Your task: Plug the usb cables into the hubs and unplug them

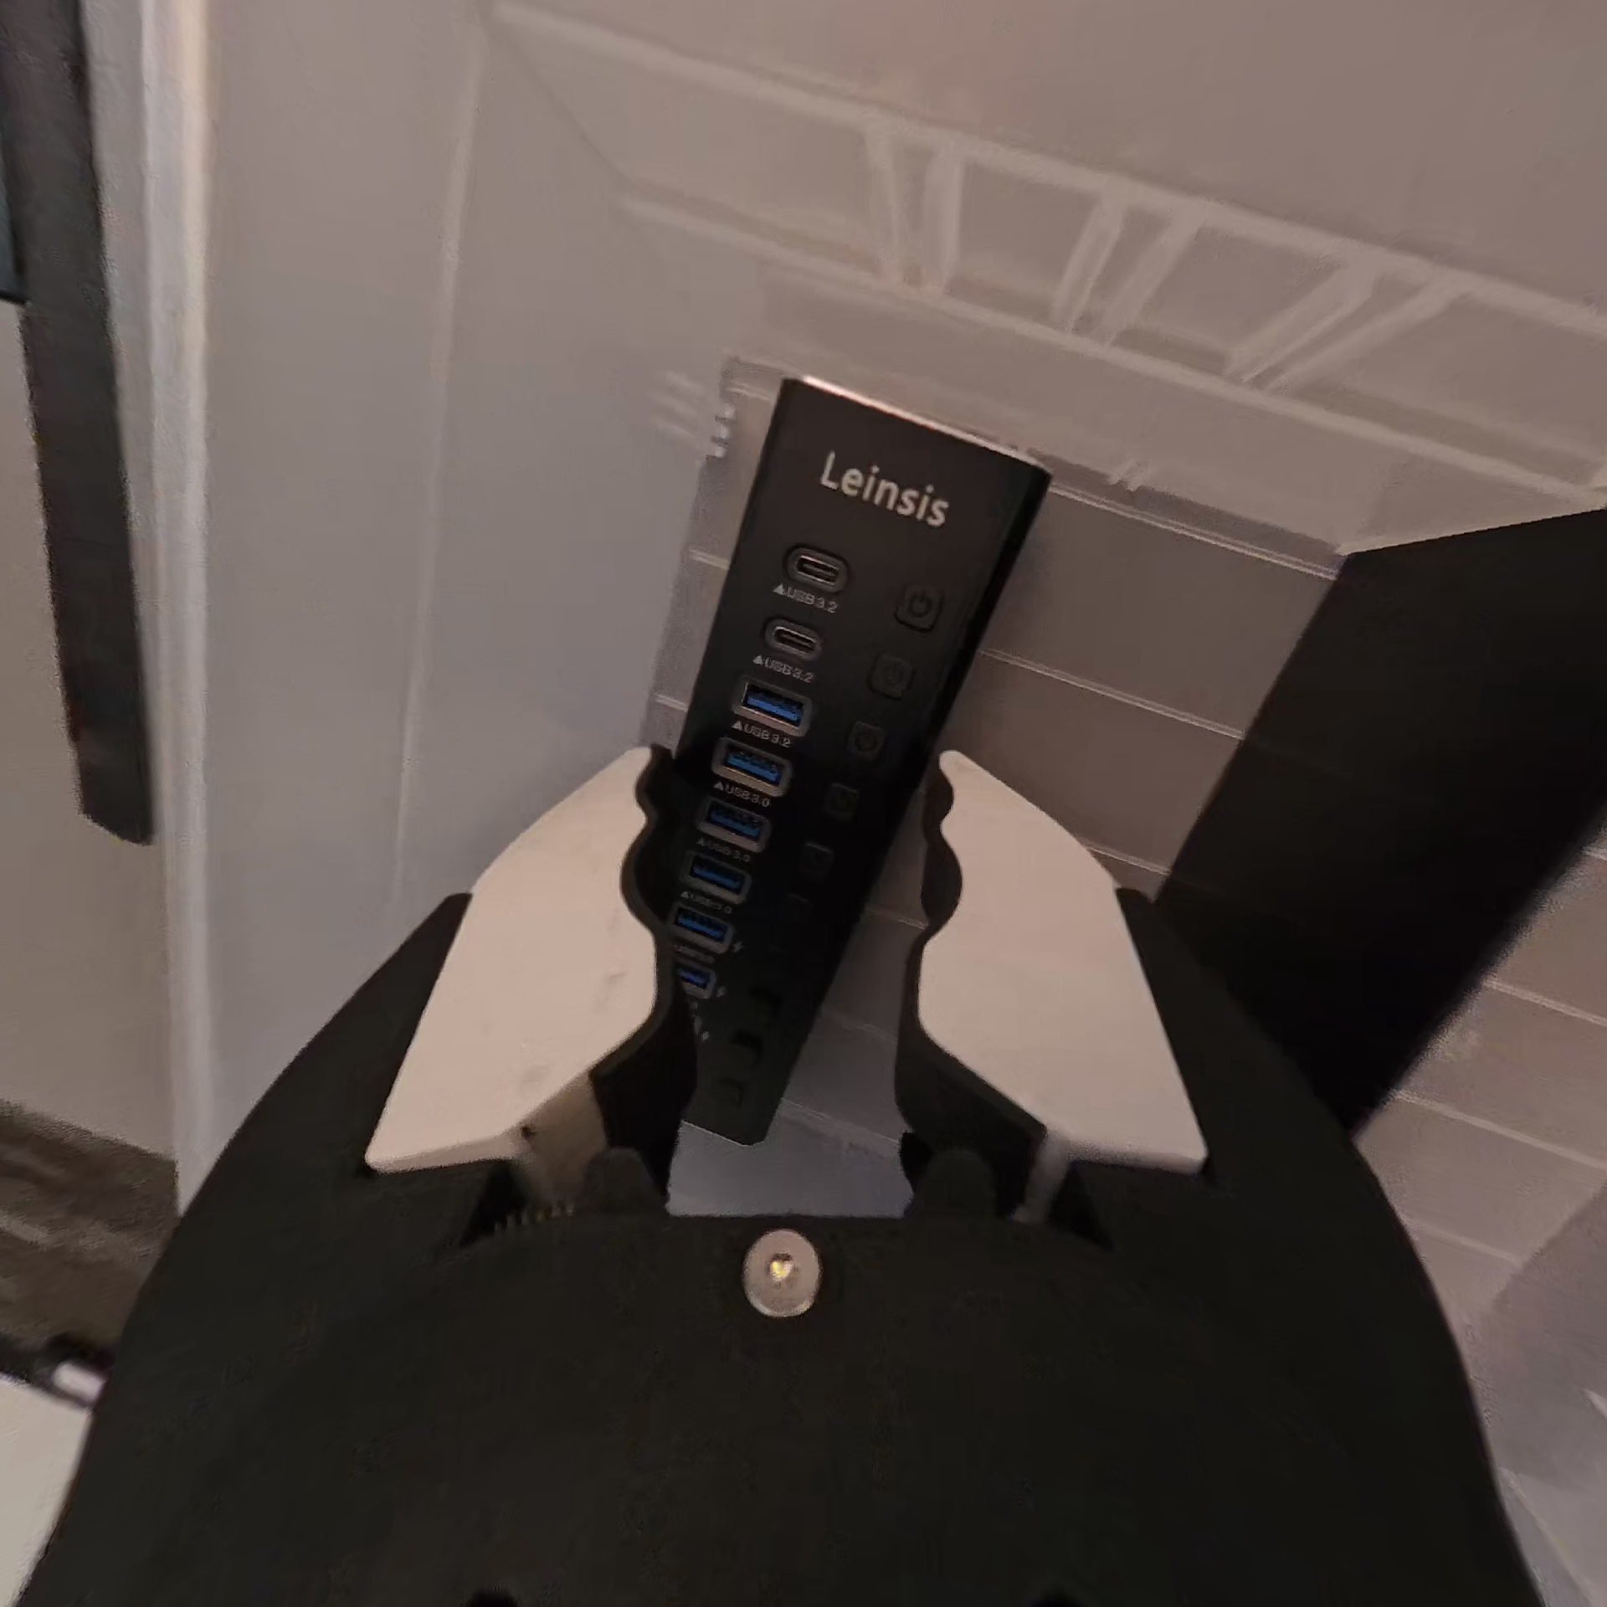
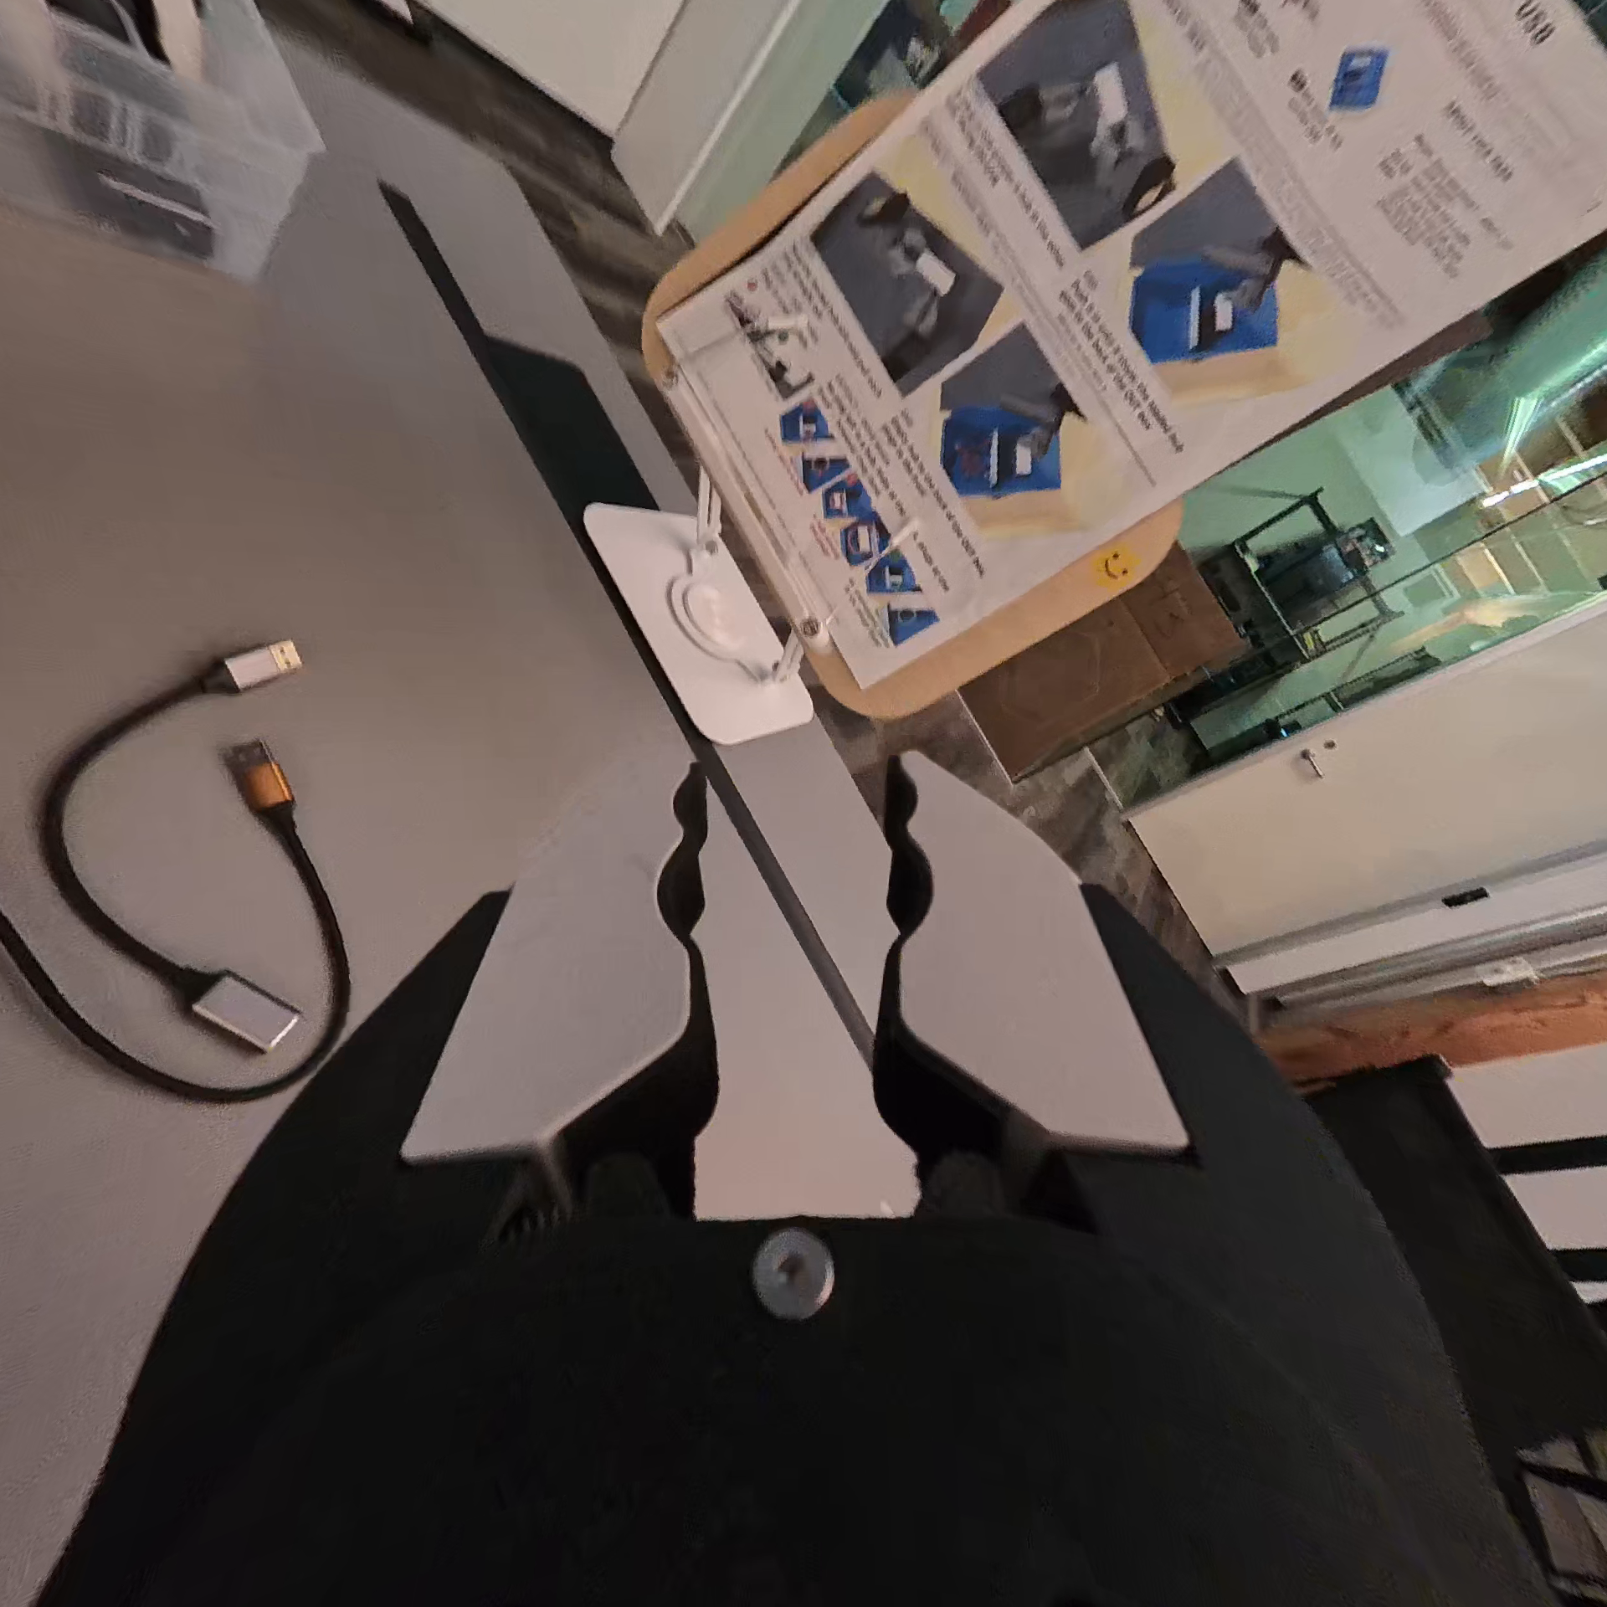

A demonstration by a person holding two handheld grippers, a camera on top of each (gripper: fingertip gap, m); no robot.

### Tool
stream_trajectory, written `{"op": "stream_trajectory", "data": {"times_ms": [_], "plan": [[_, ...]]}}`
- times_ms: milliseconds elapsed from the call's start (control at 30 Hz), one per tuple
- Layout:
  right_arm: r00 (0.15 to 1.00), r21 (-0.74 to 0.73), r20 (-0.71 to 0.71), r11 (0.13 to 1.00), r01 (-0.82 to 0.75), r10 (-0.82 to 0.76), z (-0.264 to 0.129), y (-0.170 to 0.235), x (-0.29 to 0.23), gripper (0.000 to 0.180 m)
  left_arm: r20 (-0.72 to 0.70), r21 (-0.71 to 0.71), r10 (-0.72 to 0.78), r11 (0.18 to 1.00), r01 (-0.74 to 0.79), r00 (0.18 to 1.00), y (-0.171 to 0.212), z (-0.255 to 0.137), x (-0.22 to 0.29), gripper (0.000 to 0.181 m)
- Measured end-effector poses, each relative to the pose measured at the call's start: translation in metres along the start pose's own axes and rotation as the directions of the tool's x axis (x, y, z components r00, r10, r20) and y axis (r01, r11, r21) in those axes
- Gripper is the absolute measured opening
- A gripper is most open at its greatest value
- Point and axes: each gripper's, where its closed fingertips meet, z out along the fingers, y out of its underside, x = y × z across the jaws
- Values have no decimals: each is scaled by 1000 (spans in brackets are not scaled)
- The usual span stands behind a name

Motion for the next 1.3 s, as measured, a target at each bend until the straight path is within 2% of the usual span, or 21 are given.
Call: {"op": "stream_trajectory", "data": {"times_ms": [133,233,300,467,633,733,867,933,1100,1200,1300], "plan": [[1000,3,11,1000,-3,3,3,0,-2,40,-50,-16,4,1000,-5,999,3,-3,8,53],[1000,10,13,1000,1,-1,5,-3,-3,40,-27,-130,40,991,-43,999,16,8,7,71],[1000,11,17,1000,11,-11,5,-4,-5,40,-35,-110,35,993,-39,999,11,11,6,63],[1000,9,15,1000,18,-18,3,-2,-4,40,-31,-64,24,998,-25,999,9,11,5,61],[1000,22,12,1000,7,-8,0,-1,-1,39,5,-79,-66,995,66,998,8,7,3,60],[1000,35,17,999,3,-3,-2,-1,-1,39,27,22,-140,990,139,990,-3,-11,3,59],[1000,61,22,998,-5,4,-7,-3,0,39,89,254,-262,939,233,961,-19,-50,-3,58],[1000,83,25,997,-13,11,-7,-6,0,39,119,386,-331,884,263,936,-26,-74,-8,58],[997,130,73,991,-45,36,3,-16,-10,39,93,694,-464,664,277,881,-63,-147,-7,57],[988,176,123,978,-114,93,19,-33,-23,39,87,778,-495,576,252,865,-100,-186,7,57],[950,241,191,927,-288,245,41,-69,-41,39,84,810,-539,527,257,838,-149,-205,30,57]]}}
